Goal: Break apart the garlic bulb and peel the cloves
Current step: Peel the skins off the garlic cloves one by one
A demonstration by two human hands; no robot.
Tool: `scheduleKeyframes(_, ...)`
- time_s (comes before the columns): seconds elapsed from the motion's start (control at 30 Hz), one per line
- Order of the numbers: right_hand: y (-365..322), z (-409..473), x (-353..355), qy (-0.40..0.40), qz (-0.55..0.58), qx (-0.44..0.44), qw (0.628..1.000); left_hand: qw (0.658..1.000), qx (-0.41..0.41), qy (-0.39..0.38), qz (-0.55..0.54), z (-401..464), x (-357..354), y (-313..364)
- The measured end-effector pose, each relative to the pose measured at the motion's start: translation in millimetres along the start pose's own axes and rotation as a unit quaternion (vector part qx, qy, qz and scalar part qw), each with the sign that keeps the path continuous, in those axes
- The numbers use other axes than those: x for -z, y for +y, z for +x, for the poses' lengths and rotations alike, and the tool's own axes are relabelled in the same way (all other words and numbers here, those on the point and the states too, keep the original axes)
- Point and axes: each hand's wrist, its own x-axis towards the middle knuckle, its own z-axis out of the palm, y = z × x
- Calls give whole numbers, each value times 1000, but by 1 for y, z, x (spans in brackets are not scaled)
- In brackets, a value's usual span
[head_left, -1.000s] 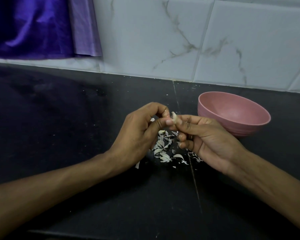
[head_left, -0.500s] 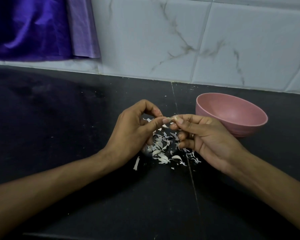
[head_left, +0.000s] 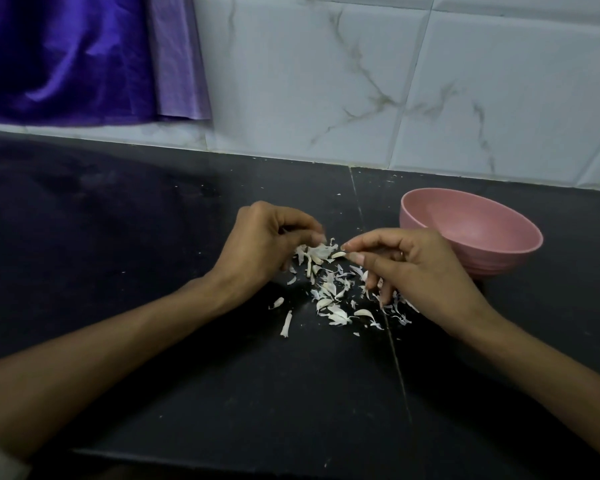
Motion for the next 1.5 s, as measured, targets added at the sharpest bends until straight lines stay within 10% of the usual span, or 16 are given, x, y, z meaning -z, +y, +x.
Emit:
scheduleKeyframes(0.2, 0, 13, -1, -17, -143, 35, 989, 994, -32, 6, 101, 5, 1, -8)
scheduleKeyframes(0.53, 0, 37, -7, -61, -478, 108, 870, 990, -74, -12, 117, 4, -3, -12)
scheduleKeyframes(1.13, -1, 25, -2, -35, -409, 131, 903, 988, -80, -43, 127, 1, -7, -11)
scheduleKeyframes(1.5, 0, 37, -6, -136, -474, 139, 859, 984, -79, -57, 152, 0, -7, -9)
